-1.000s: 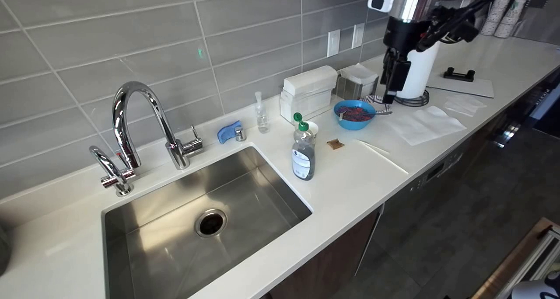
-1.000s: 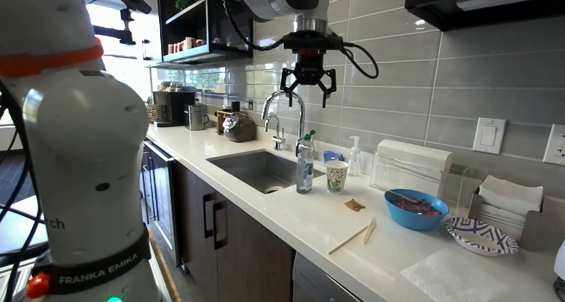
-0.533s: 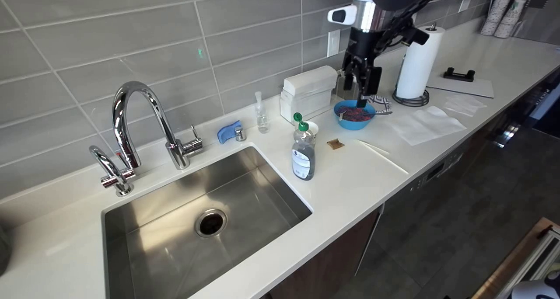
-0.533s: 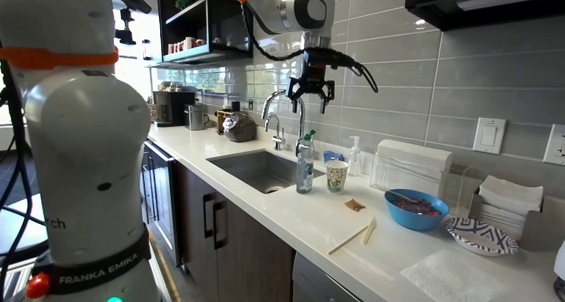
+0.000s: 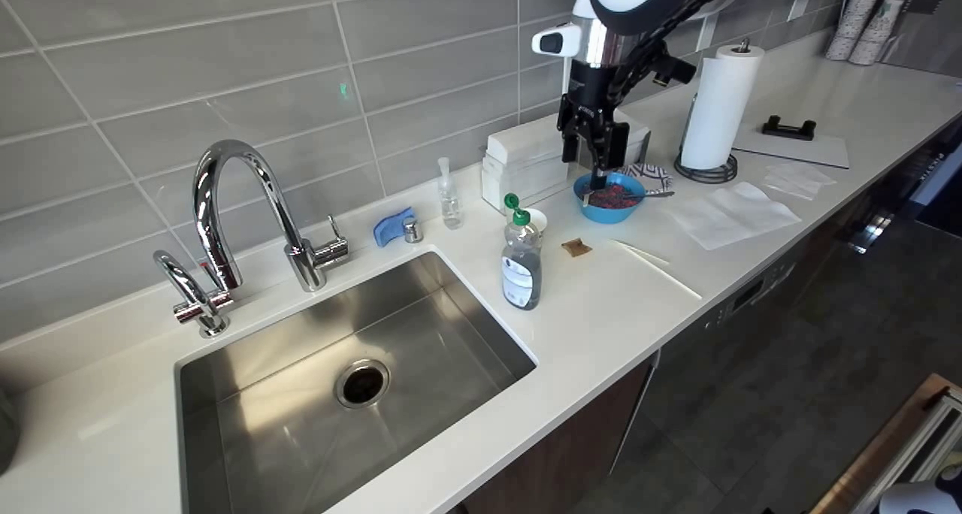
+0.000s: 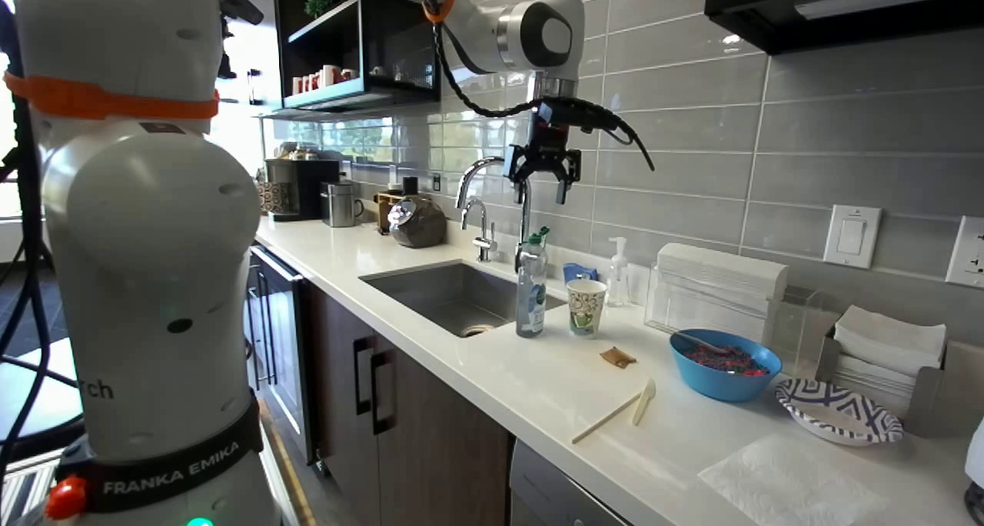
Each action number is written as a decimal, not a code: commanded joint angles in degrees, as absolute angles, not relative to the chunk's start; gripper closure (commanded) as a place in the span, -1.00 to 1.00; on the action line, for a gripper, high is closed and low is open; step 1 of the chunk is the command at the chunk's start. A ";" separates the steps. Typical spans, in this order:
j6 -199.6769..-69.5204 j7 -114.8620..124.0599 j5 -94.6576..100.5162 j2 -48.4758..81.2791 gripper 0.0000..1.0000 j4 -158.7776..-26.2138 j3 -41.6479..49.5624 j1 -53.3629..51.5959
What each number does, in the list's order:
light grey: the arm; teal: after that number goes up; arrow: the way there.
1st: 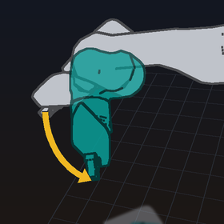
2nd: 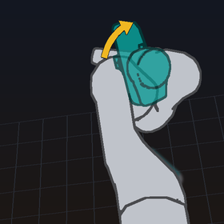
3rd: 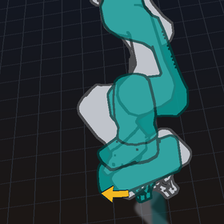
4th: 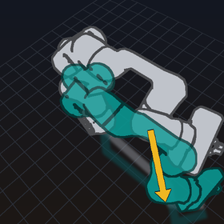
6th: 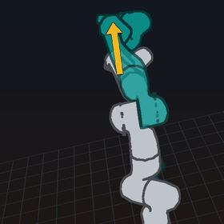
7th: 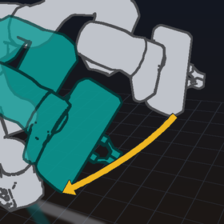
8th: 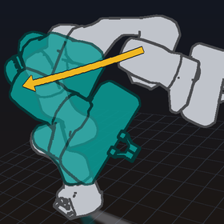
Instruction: Close the lid on the bottle
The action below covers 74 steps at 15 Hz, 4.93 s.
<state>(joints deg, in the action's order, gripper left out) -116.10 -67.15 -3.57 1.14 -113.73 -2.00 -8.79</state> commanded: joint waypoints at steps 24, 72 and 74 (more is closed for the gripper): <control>-109.55 -90.94 -11.65 25.84 -1.00 -87.55 -10.58 -3.07; -115.95 -74.22 5.05 22.56 -0.53 -94.75 -10.02 -7.89; -115.99 -73.13 5.98 21.90 -0.32 -95.49 -10.11 -8.08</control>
